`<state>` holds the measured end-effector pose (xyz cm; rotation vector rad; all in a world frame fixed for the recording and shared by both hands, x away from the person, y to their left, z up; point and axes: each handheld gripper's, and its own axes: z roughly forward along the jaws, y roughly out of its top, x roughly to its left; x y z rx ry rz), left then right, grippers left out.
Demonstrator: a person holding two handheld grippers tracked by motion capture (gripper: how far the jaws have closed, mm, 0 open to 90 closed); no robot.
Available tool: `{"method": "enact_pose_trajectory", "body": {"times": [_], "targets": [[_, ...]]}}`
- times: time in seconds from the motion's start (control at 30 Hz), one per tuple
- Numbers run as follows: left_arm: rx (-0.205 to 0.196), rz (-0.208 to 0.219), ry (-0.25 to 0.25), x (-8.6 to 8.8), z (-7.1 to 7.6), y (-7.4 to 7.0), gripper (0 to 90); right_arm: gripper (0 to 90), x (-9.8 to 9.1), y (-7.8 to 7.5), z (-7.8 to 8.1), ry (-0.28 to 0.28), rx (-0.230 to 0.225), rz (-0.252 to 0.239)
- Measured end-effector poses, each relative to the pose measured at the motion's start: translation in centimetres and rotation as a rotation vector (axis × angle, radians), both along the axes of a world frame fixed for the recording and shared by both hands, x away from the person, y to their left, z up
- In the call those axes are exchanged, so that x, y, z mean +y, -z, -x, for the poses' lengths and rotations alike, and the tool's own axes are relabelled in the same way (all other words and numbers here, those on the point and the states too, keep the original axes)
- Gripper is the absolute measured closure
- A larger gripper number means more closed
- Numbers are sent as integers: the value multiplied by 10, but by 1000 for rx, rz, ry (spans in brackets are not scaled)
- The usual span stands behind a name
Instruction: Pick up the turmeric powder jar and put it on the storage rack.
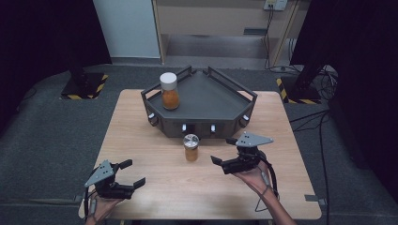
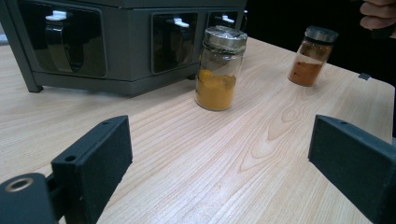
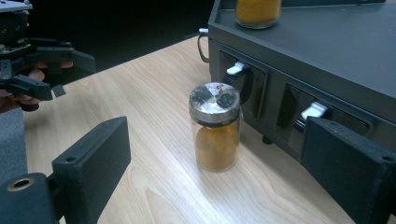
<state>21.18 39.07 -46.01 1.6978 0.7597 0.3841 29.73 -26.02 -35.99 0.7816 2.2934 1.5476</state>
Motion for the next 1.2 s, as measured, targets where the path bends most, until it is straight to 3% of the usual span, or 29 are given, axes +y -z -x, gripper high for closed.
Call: {"method": "enact_pose_trajectory", "body": {"times": [0.77, 1.2], "targets": [[1, -4, 2, -1, 0, 0, 55, 91, 40, 18, -47, -5, 64, -7], [1, -4, 4, 0, 0, 0, 55, 95, 67, 32, -65, -14, 81, 30]]}}
